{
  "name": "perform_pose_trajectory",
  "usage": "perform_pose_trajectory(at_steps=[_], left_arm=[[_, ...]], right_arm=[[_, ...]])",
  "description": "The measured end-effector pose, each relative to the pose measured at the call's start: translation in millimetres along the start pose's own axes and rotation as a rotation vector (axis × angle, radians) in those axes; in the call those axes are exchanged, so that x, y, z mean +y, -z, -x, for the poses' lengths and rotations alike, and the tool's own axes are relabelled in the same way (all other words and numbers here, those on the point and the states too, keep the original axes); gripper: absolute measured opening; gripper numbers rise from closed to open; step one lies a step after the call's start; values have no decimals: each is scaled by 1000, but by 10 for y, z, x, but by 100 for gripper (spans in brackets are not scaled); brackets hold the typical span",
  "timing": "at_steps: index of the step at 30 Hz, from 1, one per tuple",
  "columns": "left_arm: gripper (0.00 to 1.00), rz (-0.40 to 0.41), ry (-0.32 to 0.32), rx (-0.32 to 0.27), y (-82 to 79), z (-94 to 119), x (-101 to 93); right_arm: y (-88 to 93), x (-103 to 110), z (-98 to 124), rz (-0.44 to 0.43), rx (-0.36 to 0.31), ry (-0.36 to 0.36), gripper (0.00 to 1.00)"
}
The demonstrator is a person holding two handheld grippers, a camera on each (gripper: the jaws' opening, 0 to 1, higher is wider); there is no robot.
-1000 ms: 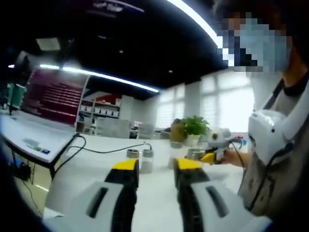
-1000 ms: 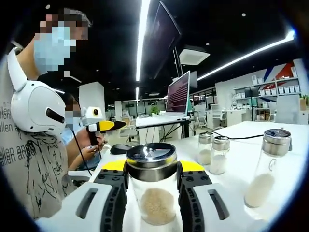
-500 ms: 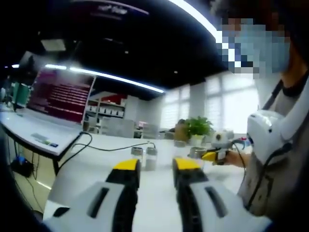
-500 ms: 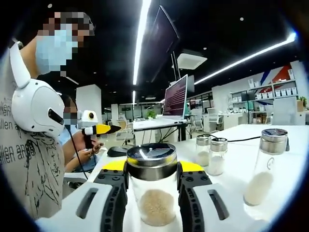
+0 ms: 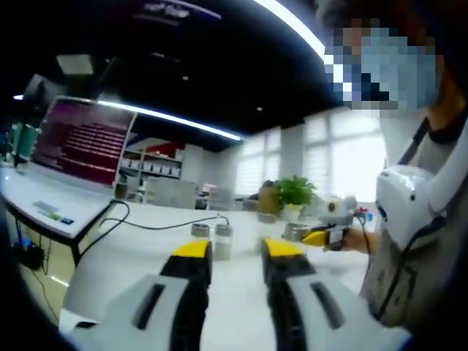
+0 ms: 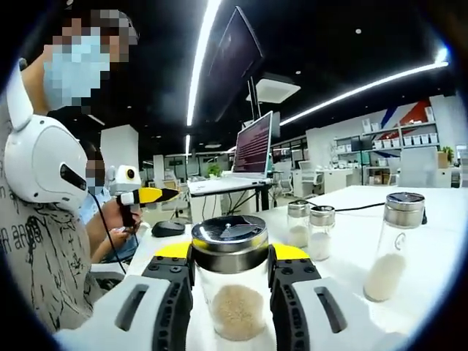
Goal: Rotate the seasoning bottle until the label or dispensing opening points toward the visible target arrow and the bottle remains upright within the marked orientation range
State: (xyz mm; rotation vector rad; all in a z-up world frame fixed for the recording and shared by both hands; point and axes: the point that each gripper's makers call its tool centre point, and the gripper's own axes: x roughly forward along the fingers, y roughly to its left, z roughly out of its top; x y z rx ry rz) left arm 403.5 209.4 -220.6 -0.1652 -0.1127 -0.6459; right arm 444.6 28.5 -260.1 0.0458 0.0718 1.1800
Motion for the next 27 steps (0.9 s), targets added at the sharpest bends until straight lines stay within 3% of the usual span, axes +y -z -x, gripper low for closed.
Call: perform_pose_trajectory(at_steps=[13,22,27], left_arm=[[29,9,28,14,15,-108,-18],[29,5,54,13,14,-239,-111],[29,-14,65,42,28,-194,-188]], right_arm=[[-2,-2,-8,2,-35,88,38],[-9,4,-22,-6,-24,87,39],[-14,19,-25,-59,-27,34,41]])
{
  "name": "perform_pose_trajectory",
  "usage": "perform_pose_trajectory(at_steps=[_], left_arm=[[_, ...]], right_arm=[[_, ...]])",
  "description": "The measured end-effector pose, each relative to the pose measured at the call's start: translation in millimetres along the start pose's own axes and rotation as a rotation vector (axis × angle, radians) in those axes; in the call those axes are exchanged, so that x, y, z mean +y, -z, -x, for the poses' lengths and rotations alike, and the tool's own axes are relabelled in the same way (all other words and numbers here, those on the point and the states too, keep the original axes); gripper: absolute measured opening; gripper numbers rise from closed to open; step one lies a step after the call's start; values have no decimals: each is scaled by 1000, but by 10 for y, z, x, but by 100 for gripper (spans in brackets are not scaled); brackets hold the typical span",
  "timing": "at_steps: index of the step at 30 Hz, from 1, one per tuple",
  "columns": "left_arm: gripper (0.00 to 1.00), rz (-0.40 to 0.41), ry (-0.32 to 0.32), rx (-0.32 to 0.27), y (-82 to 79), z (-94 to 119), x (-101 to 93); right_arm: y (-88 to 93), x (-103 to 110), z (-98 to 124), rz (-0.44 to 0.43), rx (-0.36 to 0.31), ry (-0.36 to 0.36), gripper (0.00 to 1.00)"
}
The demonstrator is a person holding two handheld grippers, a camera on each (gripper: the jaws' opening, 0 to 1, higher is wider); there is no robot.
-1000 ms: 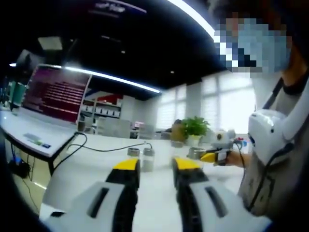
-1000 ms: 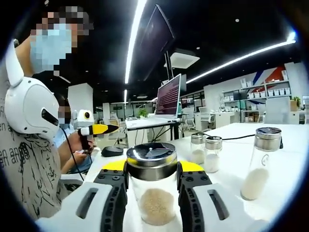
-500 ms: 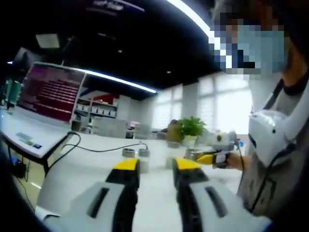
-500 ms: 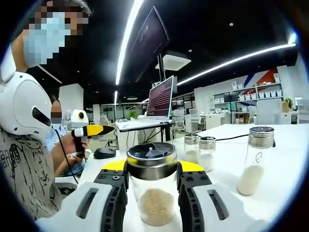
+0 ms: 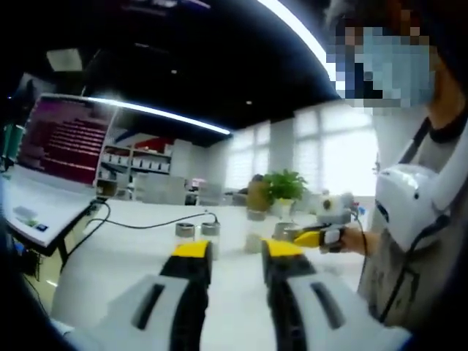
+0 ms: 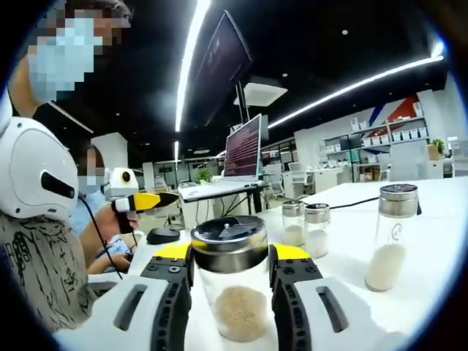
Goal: Rotate the seasoning bottle until the label or dispensing opening points toward the visible target arrow and the bottle remains upright within the marked orientation range
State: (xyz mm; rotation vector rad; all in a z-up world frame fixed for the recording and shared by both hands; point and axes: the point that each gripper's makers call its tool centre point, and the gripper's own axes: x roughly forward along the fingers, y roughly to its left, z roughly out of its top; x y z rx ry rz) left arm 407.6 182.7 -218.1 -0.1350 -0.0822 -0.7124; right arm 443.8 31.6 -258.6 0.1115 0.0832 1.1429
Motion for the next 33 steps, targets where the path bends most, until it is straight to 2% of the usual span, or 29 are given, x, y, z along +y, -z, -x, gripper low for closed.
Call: perform_pose_trajectory(at_steps=[2,5,6,8,10,12,16,21,24,29,33], left_arm=[[29,-1,-4,1,1,36,2],[29,10,1,-12,-27,85,-6],[29,13,3,-15,-35,99,-8],[29,10,-5,-17,-46,120,5],[29,8,-16,-21,-44,139,40],[29,19,-20,-28,-36,146,65],[29,29,-16,-19,-1,146,75],[29,39,-6,-23,-6,108,106],[29,33,-1,-25,-7,83,101],[29,47,-1,-37,6,114,121],[29,55,-12,-13,59,88,175]], right_arm=[[-17,41,20,-33,-9,-56,44],[-99,38,76,-92,-25,-127,58],[-132,-6,92,-87,-30,-128,60],[-193,-58,116,-77,-36,-148,59],[-228,-35,118,-71,-35,-205,58],[-191,-39,103,-52,-4,-240,57],[-148,-22,62,-51,16,-306,56],[-99,-37,37,-55,24,-329,50],[-46,-5,51,-47,49,-360,40],[-52,-3,47,-7,67,-353,39],[-47,-1,58,9,61,-340,38]])
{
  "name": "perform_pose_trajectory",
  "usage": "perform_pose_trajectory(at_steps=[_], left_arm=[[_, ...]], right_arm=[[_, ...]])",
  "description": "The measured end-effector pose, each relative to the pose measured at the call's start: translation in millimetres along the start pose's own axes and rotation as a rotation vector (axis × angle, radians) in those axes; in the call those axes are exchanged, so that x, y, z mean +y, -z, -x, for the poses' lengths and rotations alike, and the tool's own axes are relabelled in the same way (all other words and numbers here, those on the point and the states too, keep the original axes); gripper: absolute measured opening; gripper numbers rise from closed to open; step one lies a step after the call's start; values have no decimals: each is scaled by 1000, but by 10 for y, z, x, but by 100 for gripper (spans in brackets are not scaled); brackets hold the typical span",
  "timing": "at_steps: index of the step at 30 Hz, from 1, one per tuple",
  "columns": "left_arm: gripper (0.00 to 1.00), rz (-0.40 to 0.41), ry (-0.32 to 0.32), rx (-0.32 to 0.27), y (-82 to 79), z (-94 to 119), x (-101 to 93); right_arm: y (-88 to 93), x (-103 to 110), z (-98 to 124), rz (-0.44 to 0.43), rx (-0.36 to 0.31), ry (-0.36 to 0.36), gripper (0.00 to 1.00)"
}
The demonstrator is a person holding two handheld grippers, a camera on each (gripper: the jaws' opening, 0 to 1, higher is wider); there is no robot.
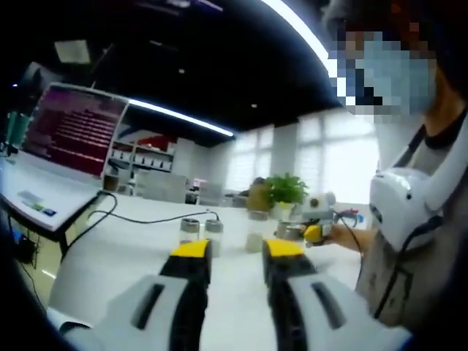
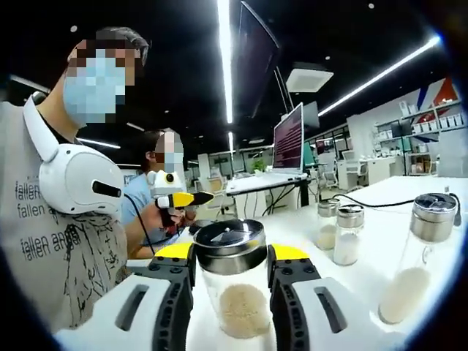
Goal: Rotate the seasoning bottle until the label or dispensing opening points toward the visible target arrow and the bottle remains upright within the marked orientation range
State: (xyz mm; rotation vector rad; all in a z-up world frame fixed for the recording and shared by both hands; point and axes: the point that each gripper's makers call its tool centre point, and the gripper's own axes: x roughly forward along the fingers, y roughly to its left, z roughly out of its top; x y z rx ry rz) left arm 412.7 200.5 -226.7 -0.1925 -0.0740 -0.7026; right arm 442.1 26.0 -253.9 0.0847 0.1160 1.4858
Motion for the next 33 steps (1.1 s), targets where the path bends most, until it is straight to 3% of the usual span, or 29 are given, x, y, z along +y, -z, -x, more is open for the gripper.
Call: perform_pose_trajectory(at_steps=[33], left_arm=[[29,4,-6,-1,22,-93,14]], right_arm=[[5,81,10,14,-49,58,37]])
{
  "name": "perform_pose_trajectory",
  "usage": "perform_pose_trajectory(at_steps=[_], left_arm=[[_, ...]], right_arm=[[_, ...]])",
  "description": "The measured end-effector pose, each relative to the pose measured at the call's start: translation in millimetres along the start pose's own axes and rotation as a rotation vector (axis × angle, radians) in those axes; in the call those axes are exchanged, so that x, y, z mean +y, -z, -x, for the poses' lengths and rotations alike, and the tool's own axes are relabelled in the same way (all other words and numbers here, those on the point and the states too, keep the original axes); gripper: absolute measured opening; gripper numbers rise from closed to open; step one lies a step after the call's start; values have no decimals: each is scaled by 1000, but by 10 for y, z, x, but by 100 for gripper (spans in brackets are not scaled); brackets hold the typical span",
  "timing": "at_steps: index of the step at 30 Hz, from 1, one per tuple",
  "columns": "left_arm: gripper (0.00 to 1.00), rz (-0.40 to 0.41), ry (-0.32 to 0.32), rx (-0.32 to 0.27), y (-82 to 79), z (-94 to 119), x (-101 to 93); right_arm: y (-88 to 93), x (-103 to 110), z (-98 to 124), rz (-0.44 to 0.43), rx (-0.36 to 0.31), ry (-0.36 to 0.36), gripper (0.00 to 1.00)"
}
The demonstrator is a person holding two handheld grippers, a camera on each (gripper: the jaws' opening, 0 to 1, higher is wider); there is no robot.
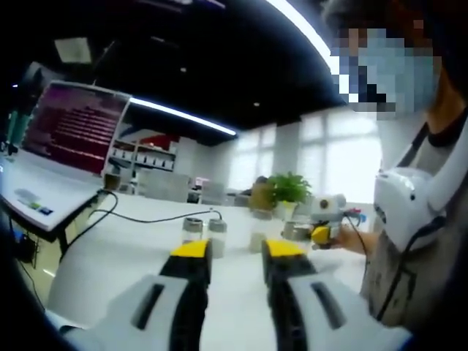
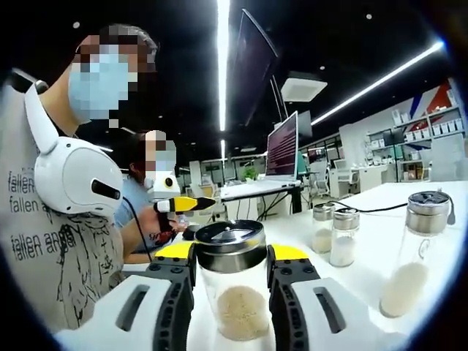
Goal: Rotate the seasoning bottle until the label or dispensing opening points toward the visible target arrow and the bottle remains upright within the marked orientation range
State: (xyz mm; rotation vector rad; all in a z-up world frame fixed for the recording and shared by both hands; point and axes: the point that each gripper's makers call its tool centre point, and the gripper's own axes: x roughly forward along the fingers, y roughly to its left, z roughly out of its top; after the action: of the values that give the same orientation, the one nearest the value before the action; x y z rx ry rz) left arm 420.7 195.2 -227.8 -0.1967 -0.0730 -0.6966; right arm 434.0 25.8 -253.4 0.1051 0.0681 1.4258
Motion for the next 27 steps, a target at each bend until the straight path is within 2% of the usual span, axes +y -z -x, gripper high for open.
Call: perform_pose_trajectory(at_steps=[5,11,27], left_arm=[[29,-5,9,-6,-17,-16,-31],[29,0,-10,2,16,21,1],[29,0,-15,-5,8,58,9]], right_arm=[[-1,-8,-7,0,0,2,37],[2,-8,-13,0,8,18,37],[3,-15,-10,0,-24,59,37]])
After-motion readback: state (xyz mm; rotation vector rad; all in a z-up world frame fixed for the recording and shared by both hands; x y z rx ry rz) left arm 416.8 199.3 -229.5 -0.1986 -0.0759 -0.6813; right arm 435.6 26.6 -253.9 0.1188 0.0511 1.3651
